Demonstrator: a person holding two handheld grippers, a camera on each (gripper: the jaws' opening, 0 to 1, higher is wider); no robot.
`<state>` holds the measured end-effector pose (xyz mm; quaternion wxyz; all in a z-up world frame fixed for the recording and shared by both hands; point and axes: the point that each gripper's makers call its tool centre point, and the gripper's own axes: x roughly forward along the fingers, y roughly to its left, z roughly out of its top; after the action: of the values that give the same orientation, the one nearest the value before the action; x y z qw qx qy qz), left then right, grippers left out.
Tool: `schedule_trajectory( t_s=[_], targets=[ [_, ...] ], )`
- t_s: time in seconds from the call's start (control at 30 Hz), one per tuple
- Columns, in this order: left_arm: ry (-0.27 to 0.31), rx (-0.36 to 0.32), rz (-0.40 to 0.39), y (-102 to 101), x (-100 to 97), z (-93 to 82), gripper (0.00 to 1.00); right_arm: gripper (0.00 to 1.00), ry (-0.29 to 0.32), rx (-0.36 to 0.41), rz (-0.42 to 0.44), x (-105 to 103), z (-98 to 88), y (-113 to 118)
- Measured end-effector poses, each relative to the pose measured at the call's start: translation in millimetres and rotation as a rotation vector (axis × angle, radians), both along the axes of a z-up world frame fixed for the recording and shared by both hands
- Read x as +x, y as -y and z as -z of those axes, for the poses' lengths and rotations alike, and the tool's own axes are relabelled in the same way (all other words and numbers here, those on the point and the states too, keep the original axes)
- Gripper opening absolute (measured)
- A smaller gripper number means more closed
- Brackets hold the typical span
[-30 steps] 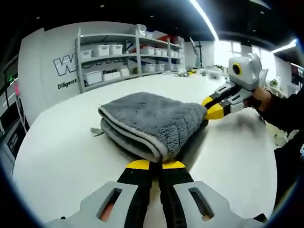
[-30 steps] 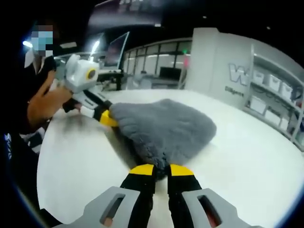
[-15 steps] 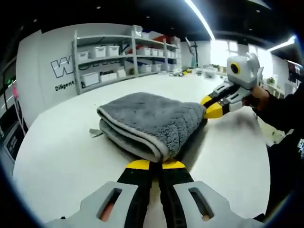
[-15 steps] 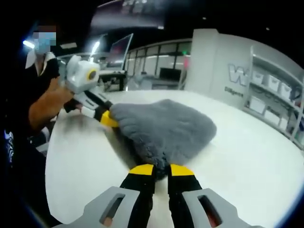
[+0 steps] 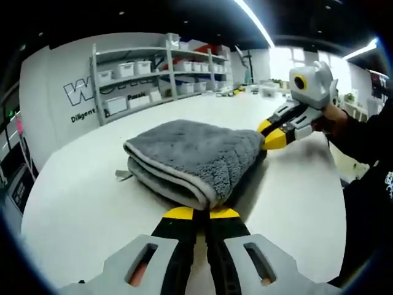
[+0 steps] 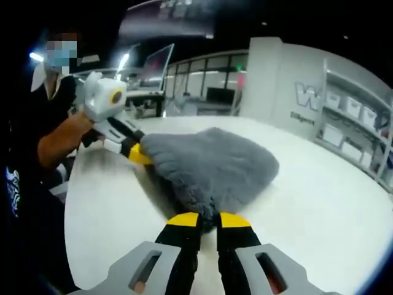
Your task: Open the folded towel by lifting each exposed corner and separating the folded layers until the towel lies flat within the target outline without major curled edges
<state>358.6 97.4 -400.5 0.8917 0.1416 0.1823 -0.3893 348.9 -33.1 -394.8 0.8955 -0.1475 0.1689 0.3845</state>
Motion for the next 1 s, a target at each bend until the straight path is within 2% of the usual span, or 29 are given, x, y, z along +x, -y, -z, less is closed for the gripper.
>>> schedule_trajectory(
  t_s=[0.2,0.27,0.43,0.5,0.57,0.63,0.77,0.9,1.0],
  targets=[
    [-0.005,0.005,0.003,0.1,0.2,0.4,0.04,0.04,-0.002,0.002,-0.002,1.2,0.2,0.2],
    [-0.007,0.005,0.002,0.3,0.0,0.5,0.04,0.06,0.023,-0.026,-0.003,2.7,-1.0,0.4],
    [0.003,0.012,0.0,0.3,0.0,0.8,0.04,0.2,0.152,-0.167,-0.006,3.0,-8.7,-2.3],
    [0.005,0.011,-0.003,0.0,0.1,0.7,0.04,0.24,0.223,-0.241,-0.015,0.8,-15.1,-7.4],
    [0.008,0.014,-0.005,0.0,0.0,0.8,0.04,0.26,0.28,-0.287,-0.03,-2.6,-22.1,-14.9],
    [0.012,0.02,-0.007,0.1,0.1,0.9,0.04,0.28,0.339,-0.303,-0.054,-6.2,-31.1,-26.7],
    [0.01,0.023,-0.006,-0.1,0.4,1.0,0.04,0.29,0.49,-0.441,-0.151,-16.6,-34.7,-55.8],
    [0.014,0.028,-0.007,-0.7,0.4,1.0,0.04,0.29,0.554,-0.501,-0.22,-24.2,-30.6,-84.0],
    [0.016,0.031,-0.01,-0.8,0.7,1.2,0.04,0.27,0.637,-0.557,-0.267,-26.3,-31.5,-106.8]
  ],
)
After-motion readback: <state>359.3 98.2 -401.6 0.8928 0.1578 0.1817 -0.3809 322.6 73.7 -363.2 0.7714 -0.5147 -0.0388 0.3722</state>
